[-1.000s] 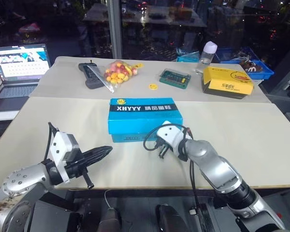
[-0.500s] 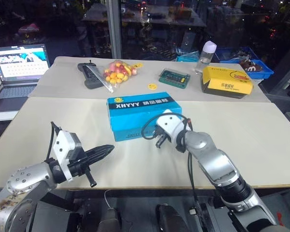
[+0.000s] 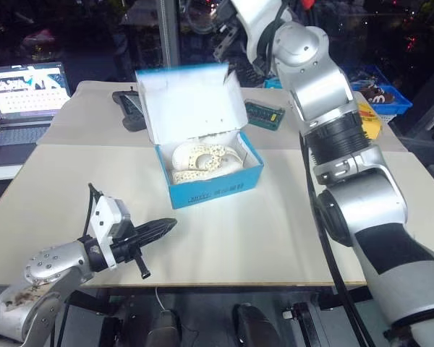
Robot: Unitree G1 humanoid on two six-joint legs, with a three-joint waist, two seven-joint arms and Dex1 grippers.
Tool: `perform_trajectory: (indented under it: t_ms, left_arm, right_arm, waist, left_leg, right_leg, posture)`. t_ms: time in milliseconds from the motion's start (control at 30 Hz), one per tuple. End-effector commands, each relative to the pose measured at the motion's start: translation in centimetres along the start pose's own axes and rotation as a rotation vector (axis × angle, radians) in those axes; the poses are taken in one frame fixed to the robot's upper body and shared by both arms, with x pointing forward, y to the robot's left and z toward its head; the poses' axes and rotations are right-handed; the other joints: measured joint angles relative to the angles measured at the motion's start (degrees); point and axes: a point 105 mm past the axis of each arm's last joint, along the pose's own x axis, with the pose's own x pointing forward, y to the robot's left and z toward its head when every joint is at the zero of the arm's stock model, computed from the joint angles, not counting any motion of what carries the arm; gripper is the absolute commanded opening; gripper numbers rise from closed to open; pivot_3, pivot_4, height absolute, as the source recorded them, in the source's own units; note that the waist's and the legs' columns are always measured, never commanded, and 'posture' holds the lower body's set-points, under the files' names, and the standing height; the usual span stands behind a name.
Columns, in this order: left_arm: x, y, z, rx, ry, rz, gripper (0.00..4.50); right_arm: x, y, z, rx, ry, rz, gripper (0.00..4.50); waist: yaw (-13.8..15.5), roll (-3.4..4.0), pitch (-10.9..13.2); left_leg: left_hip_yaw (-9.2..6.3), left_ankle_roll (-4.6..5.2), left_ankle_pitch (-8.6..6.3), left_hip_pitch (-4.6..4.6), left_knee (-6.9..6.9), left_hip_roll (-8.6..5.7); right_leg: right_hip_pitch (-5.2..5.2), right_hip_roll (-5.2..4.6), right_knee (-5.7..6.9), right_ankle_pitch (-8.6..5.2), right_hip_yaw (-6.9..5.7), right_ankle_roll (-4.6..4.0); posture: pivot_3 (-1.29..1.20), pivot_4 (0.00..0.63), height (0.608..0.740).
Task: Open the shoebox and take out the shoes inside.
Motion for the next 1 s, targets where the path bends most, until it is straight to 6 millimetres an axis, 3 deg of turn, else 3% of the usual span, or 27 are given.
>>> perform_trajectory:
  t_ms: [33,233,367,467,667,1000]
  left_arm:
    - [-0.1,-0.3,0.4,0.030,-0.021,0.007,0.00]
    - [-0.1,-0.4,0.2,0.030,-0.015,0.002,0.00]
    - [0.1,-0.4,0.2,0.033,-0.009,-0.010,0.00]
    - [0.3,-0.4,0.4,0.033,-0.013,-0.013,0.00]
    - [0.8,-0.6,0.4,0.030,-0.022,-0.024,0.00]
    - [0.9,-0.8,0.6,0.027,-0.028,-0.012,0.00]
  right_arm:
    - [-0.8,2.8,-2.0,0.058,0.021,0.191,0.09]
    - [-3.0,6.4,-0.9,0.154,-0.032,0.535,0.09]
    - [-3.9,7.8,-1.0,0.154,0.006,0.698,1.08]
    - [-4.1,8.4,-1.7,0.123,0.053,0.755,2.24]
    - [-3.4,9.9,-5.6,-0.007,0.164,0.777,4.17]
    - [-3.0,10.5,-9.8,-0.086,0.253,0.727,4.17]
  waist:
    - [0.39,0.19,0.12]
    - [0.36,0.58,0.37]
    - [0.35,0.59,0.37]
    - [0.43,0.58,0.37]
    - [0.46,0.58,0.37]
    - [0.38,0.57,0.36]
  left_leg:
    - [0.01,0.01,0.01,-0.14,0.01,-0.02]
    - [0.02,0.12,0.10,-0.87,0.21,-0.04]
    - [-0.12,0.12,0.09,-0.54,0.07,-0.01]
    - [-0.12,0.11,0.09,-0.52,0.08,-0.02]
    - [-0.12,0.11,0.09,-0.54,0.09,-0.02]
    - [-0.14,0.10,0.10,-0.47,0.10,-0.02]
  right_leg:
    - [-0.06,-0.03,-0.05,0.02,0.00,0.01]
    - [-1.09,0.02,0.83,0.31,0.05,0.08]
    - [-1.00,0.14,1.00,-0.06,0.00,0.30]
    - [-0.96,0.12,0.98,-0.02,0.00,0.19]
    - [-0.95,0.11,0.98,0.00,-0.03,0.18]
    - [-0.91,0.12,1.05,0.03,-0.03,0.23]
  posture:
    - [0.00,0.150,0.673]
    - [0.00,0.150,0.673]
    - [0.00,0.150,0.673]
    - [0.00,0.150,0.673]
    - [0.00,0.150,0.673]
    - [0.00,0.150,0.673]
